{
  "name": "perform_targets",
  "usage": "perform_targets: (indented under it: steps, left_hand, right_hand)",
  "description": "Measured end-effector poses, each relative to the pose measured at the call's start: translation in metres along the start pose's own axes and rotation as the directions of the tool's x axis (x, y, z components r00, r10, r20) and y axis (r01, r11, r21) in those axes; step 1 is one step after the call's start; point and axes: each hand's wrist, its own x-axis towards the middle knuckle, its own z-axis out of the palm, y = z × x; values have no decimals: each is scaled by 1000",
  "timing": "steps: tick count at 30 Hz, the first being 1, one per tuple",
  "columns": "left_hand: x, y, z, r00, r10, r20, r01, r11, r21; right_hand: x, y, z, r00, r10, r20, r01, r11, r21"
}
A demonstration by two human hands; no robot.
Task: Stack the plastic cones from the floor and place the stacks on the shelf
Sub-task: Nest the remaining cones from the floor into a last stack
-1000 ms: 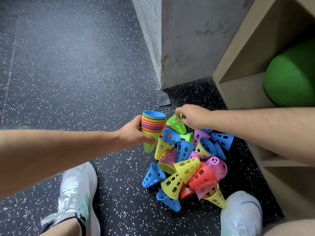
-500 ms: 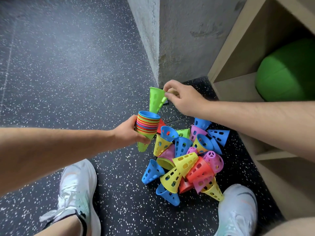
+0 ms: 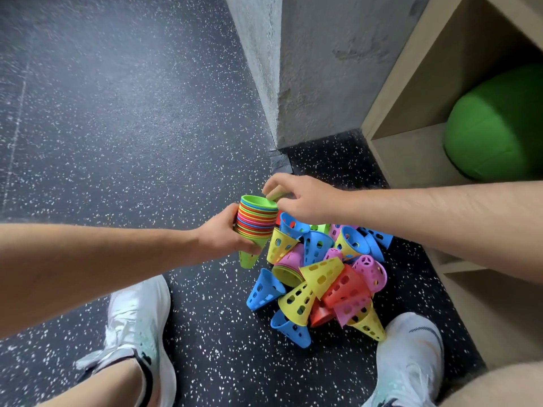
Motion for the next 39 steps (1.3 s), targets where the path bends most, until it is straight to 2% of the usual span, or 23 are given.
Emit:
perform_targets:
  steps: [5,9,13,16,21,26,31,35,39]
  left_hand:
    - [1,-2,-2,1000,-13,-2,13,1000,7]
    - [4,-8,-4,1000,-26,6,26,1000,14]
    - [4,-14,-5,999,-42,6,42,999,13]
    - [5,-17,-5,999,-51,6,51,999,7]
    - [6,-21,-8,998,-59,12,59,998,14]
    - [5,-20,-9,998,-56,-3,57,998,34]
    - [2,-21,-10,999,-54,-3,54,998,39]
    - [1,-19,-9,999,-46,-10,47,998,33]
    - [3,-16,-9,999,-36,-21,36,999,22]
  right_hand:
    - [8,22,3,996,91,-26,-94,980,-177]
    - [10,25,3,976,190,106,-140,922,-360]
    - [13,27,13,941,233,247,-117,906,-406]
    - [14,31,20,964,199,175,-102,888,-447]
    - [21,35,14,994,96,-61,-112,910,-400]
    - [29,25,-4,961,-5,-277,-82,950,-300]
    - [31,12,-10,882,-130,-452,15,968,-251]
    - [27,6,-5,868,-203,-452,92,962,-256]
    - [26,8,4,917,-204,-344,162,976,-149]
